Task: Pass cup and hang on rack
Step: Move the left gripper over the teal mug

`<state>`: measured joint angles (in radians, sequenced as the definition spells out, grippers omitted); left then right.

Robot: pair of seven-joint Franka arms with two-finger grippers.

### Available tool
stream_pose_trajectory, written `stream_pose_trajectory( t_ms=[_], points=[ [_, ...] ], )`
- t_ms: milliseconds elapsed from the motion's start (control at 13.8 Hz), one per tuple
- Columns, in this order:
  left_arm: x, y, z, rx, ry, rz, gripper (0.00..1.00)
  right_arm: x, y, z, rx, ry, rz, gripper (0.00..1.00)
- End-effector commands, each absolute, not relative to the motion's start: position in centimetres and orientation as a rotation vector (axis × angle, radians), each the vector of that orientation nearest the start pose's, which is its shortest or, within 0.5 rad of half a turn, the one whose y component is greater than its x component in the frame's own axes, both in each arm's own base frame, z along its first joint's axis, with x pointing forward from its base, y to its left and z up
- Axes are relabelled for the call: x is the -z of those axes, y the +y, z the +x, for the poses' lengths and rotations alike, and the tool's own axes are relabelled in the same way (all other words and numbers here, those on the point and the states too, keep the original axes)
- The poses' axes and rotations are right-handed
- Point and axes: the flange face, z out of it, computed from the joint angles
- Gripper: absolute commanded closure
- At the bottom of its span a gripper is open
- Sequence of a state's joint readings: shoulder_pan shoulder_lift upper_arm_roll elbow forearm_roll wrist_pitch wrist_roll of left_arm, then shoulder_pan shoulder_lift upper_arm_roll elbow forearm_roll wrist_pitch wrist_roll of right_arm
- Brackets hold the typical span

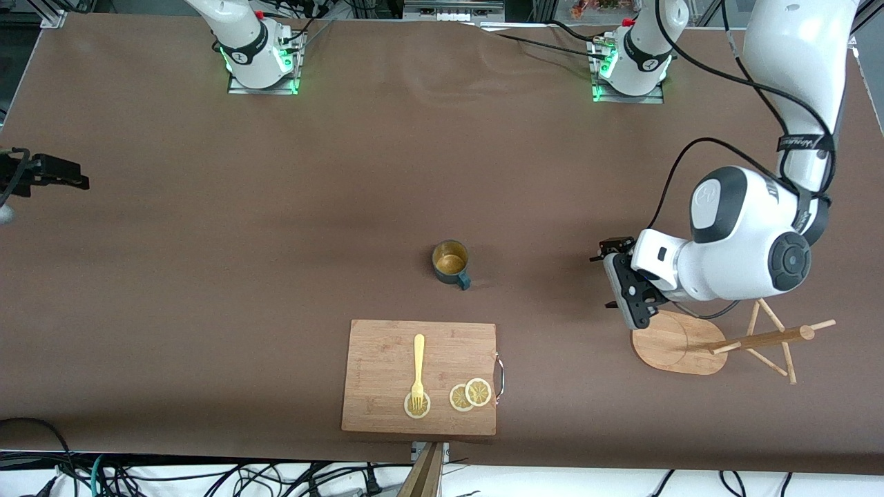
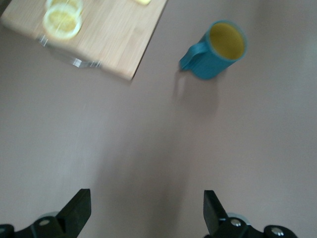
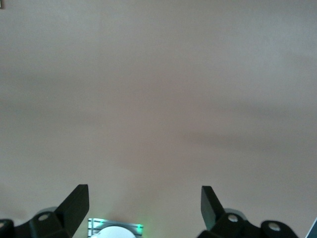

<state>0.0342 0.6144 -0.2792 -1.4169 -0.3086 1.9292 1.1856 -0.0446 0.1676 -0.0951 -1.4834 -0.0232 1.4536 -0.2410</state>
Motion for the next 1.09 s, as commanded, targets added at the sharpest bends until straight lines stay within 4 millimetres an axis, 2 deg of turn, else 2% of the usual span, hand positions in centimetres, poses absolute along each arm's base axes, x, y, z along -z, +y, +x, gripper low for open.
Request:
stream_pose_trajectory(
  t_ms=[0, 73, 145, 290, 435, 580, 653, 798, 1016],
  points=[
    [-32.1, -15.9, 70.1, 0.503, 2.384, -2.679, 0.0, -56.5, -7.1, 55.5, -0.258, -0.096, -3.122, 0.0],
    [-30.9, -16.8, 70.2, 0.561, 2.447, -2.609, 0.0, -56.6, -6.6, 55.2, -0.251, -0.101, -3.123, 0.0],
    [-30.0, -17.6, 70.2, 0.604, 2.492, -2.549, 0.0, -56.7, -5.1, 55.3, -0.224, -0.096, -3.146, 0.0],
    [-28.8, -20.0, 70.0, 0.648, 2.57, -2.422, 0.0, -57.0, -3.4, 55.5, -0.204, -0.005, -3.157, 0.0],
    [-27.9, -22.2, 69.7, 0.699, 2.664, -2.257, 0.0, -59.0, -3.9, 55.0, -0.119, 0.032, -3.161, 0.0],
    [-27.2, -23.6, 69.4, 0.711, 2.719, -2.17, 0.0, -59.6, -4.2, 56.1, -0.049, 0.029, -3.169, 0.0],
    [-26.7, -24.1, 69.2, 0.711, 2.749, -2.136, 0.0, -60.5, -4.2, 56.3, -0.039, 0.025, -3.171, 0.0],
    [-26.1, -25.8, 68.9, 0.726, 2.781, -2.067, 0.0, -60.5, -3.8, 56.6, -0.003, 0.029, -3.181, 0.0],
    [-24.2, -29.2, 68.2, 0.71, 2.792, -1.954, 0.0, -60.1, -3.6, 56.8, -0.005, 0.091, -3.148, 0.0]
  ],
)
